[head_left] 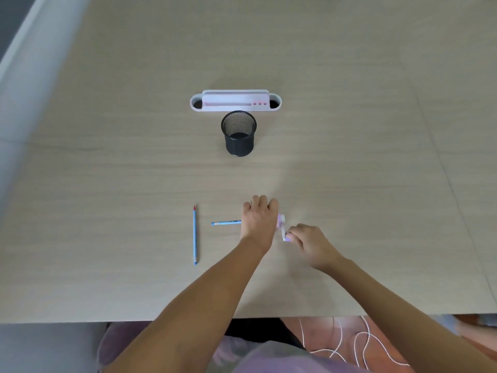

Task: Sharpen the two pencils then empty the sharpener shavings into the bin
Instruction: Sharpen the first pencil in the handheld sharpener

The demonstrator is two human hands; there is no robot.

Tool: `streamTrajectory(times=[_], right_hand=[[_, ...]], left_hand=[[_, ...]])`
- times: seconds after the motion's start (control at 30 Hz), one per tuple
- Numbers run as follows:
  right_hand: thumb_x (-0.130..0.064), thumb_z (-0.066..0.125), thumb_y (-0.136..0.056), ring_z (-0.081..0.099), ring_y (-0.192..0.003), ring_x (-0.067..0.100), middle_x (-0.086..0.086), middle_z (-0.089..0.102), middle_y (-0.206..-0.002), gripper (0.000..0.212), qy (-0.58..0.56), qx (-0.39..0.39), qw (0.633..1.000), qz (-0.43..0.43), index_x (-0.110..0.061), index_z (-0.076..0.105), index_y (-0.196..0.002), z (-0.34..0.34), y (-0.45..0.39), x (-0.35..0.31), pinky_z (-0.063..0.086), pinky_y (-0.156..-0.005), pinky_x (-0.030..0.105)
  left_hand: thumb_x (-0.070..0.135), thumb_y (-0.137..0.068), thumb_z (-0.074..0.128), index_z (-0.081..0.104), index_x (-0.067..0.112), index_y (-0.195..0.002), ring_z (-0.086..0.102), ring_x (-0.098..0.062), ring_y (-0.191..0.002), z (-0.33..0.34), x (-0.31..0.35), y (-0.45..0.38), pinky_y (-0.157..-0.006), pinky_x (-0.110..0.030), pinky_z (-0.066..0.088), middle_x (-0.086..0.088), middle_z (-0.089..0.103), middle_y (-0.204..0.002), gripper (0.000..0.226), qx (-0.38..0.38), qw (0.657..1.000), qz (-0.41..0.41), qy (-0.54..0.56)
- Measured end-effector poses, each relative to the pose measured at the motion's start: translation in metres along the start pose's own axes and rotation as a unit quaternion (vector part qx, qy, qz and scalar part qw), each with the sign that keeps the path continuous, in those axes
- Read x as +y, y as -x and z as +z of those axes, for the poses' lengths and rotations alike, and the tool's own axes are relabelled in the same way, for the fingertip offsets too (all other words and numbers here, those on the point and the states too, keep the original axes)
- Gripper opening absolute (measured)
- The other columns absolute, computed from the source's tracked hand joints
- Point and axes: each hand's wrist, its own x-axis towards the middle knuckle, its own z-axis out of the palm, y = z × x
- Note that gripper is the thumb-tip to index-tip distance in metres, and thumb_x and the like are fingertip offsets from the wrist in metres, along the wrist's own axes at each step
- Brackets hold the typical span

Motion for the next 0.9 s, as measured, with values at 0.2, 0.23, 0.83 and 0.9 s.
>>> streamTrajectory(times=[0.2,0.23,0.83,0.9], right_hand=[[-0.01,0.044,-0.095,0.04,-0.069,0.022,0.005,0.046,-0.077,0.017,0.04,-0.034,0.997,-0.062,-0.007,0.054,-0.082,-0.013,0.007,-0.007,0.033,-0.062,0.029],[-0.006,0.046,-0.093,0.044,-0.07,0.022,0.007,0.05,-0.078,0.014,0.05,-0.011,0.996,-0.077,-0.007,0.056,-0.084,-0.02,0.006,-0.008,0.037,-0.064,0.032],[-0.017,0.05,-0.09,0.047,-0.074,0.019,0.001,0.052,-0.077,0.018,-0.042,0.148,0.986,-0.057,-0.009,0.063,-0.081,-0.007,0.014,-0.013,0.03,-0.066,0.013],[-0.009,0.058,-0.087,0.047,-0.072,0.017,0.004,0.055,-0.075,0.01,-0.026,0.182,0.979,-0.084,-0.007,0.065,-0.08,-0.027,-0.008,-0.014,0.028,-0.066,0.014]], left_hand=[[0.023,-0.024,0.082,0.053,0.021,-0.072,0.05,-0.018,-0.064,-0.001,0.0,0.0,-0.053,-0.026,0.032,0.003,0.053,-0.067,0.056,0.009,1.0,-0.007,0.001],[0.022,-0.024,0.083,0.053,0.021,-0.073,0.05,-0.018,-0.065,-0.002,0.0,0.0,-0.053,-0.026,0.033,0.003,0.053,-0.068,0.057,0.007,1.0,-0.005,0.0],[0.025,-0.034,0.086,0.05,0.02,-0.081,0.049,-0.018,-0.071,0.0,0.001,0.0,-0.057,-0.027,0.031,0.001,0.054,-0.076,0.059,-0.009,1.0,-0.001,-0.009],[0.024,-0.036,0.085,0.05,0.02,-0.083,0.051,-0.019,-0.073,0.001,0.001,-0.001,-0.057,-0.027,0.035,0.0,0.055,-0.077,0.058,-0.009,1.0,-0.003,0.006]])
